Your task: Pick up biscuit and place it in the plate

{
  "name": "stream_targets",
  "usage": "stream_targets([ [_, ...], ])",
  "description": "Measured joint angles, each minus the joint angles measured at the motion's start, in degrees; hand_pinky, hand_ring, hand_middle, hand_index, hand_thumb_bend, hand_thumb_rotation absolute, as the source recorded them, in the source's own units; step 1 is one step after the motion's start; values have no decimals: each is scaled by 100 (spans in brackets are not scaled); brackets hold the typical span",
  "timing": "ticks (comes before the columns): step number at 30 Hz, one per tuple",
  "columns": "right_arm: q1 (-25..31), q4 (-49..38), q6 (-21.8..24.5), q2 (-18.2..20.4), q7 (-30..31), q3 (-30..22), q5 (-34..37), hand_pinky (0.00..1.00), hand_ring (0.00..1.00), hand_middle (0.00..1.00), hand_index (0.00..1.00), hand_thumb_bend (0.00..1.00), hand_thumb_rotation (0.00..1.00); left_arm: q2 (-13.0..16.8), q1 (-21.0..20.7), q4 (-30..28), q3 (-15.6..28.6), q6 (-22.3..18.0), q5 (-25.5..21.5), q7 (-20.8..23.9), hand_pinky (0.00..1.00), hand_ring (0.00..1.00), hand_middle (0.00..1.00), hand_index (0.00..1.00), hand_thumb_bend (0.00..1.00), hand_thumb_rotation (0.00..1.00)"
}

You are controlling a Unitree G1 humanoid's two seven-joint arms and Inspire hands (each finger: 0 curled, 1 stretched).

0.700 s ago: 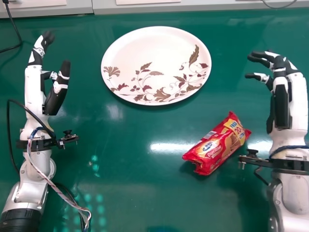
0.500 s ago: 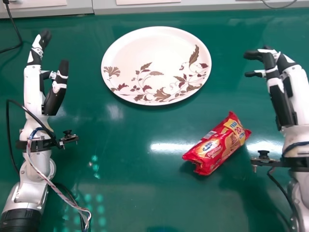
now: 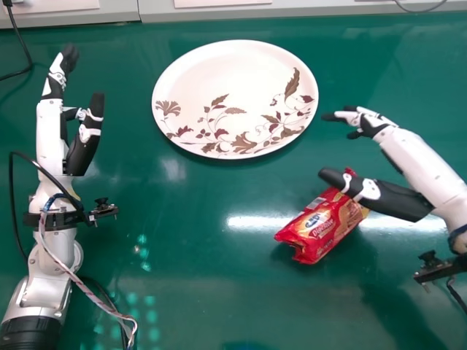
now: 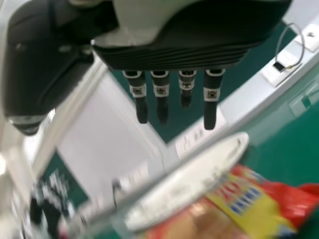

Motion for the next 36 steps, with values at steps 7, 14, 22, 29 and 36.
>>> stream_targets([
  [7, -9, -46, -406, -752, 610, 153, -507, 89, 100, 100, 100, 100, 46, 13, 22, -25, 17, 1, -68, -87, 0, 100, 99, 100, 87, 95],
  [14, -97, 79, -757, -1023, 775, 235, -640, 95, 100, 100, 100, 100, 48, 15, 90, -105, 40, 45, -162, -212, 0, 100, 100, 100, 87, 95],
  [22, -404, 158, -705, -1147, 836, 232, -650, 98, 100, 100, 100, 100, 49, 13, 109, -124, 43, 83, -159, -227, 0, 100, 100, 100, 87, 95],
  [29, -596, 267, -733, -1266, 855, 161, -652, 99, 100, 100, 100, 100, 50, 15, 94, -108, 44, 134, -181, -320, 0, 100, 100, 100, 88, 94],
  [36, -697, 168, -820, -1732, 1270, 122, -613, 100, 100, 100, 100, 100, 46, 14, 81, -104, 59, 196, -281, -412, 0, 100, 100, 100, 89, 93],
])
